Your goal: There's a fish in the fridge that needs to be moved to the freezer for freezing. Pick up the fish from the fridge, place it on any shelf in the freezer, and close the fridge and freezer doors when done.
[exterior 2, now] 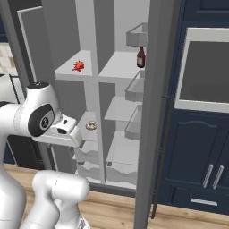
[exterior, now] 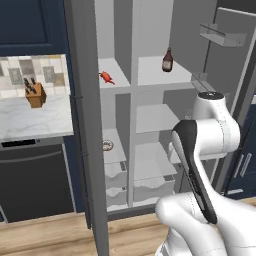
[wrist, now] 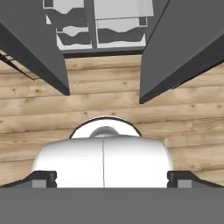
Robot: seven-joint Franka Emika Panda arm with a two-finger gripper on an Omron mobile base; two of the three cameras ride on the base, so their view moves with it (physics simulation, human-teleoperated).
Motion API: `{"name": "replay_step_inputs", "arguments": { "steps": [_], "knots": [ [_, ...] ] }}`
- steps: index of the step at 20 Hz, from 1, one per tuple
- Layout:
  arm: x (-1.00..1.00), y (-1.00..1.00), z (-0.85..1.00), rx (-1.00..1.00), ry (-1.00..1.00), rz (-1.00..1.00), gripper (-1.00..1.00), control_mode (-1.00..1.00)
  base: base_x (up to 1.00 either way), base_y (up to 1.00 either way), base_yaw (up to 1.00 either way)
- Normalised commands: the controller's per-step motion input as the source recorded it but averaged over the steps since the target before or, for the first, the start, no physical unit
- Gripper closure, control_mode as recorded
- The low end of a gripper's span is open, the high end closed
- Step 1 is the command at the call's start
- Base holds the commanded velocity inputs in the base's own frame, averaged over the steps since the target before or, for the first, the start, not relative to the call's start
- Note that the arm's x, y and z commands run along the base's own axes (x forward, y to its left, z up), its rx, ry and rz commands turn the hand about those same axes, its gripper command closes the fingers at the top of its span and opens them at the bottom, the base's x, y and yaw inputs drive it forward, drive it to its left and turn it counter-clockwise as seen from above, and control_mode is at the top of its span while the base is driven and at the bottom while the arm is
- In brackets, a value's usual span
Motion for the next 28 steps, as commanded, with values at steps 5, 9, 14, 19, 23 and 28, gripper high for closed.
{"name": "replay_step_inputs", "arguments": {
  "steps": [5, 9, 14, 19, 23, 28],
  "knots": [
    [-0.36, 0.86, 0.12, -0.18, -0.19, -0.16, -1.0, -1.0, 0.0, 0.0, 0.0],
    [-0.15, 1.0, 0.23, -0.25, -0.27, -0.31, -1.0, -1.0, 0.0, 0.0, 0.0],
    [0.0, 0.74, 0.06, -0.13, -0.15, -0.33, -1.0, -1.0, 0.0, 0.0, 0.0],
    [0.12, 0.64, 0.0, -0.04, -0.2, -0.19, -1.0, -1.0, 0.0, 0.0, 0.0],
    [0.38, 0.9, 0.0, -0.11, -0.37, -0.18, -1.0, -1.0, 0.0, 0.0, 0.0],
    [0.38, 0.56, 0.0, -0.09, -0.05, -0.05, -1.0, -1.0, 0.0, 0.0, 0.0]
  ]
}}
